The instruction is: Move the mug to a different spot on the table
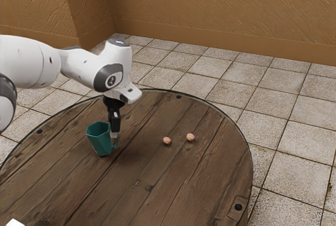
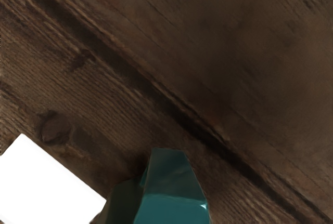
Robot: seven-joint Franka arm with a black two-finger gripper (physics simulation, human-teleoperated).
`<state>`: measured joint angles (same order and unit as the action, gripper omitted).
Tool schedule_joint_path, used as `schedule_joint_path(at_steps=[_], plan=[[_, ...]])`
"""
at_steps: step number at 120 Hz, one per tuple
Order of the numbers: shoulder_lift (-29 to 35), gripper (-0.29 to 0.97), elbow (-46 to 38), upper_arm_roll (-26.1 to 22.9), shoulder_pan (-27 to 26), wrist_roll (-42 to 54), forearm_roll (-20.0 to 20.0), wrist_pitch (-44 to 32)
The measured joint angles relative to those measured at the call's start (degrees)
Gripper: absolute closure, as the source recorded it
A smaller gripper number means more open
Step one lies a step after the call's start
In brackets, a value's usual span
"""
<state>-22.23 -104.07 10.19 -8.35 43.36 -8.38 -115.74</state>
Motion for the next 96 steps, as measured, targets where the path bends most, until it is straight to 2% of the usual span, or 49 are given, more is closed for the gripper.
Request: schedule_joint_path(at_steps=[96], plan=[[-4.21, 0.00, 0.11, 0.09, 1.09, 12.03, 0.49, -5.77]])
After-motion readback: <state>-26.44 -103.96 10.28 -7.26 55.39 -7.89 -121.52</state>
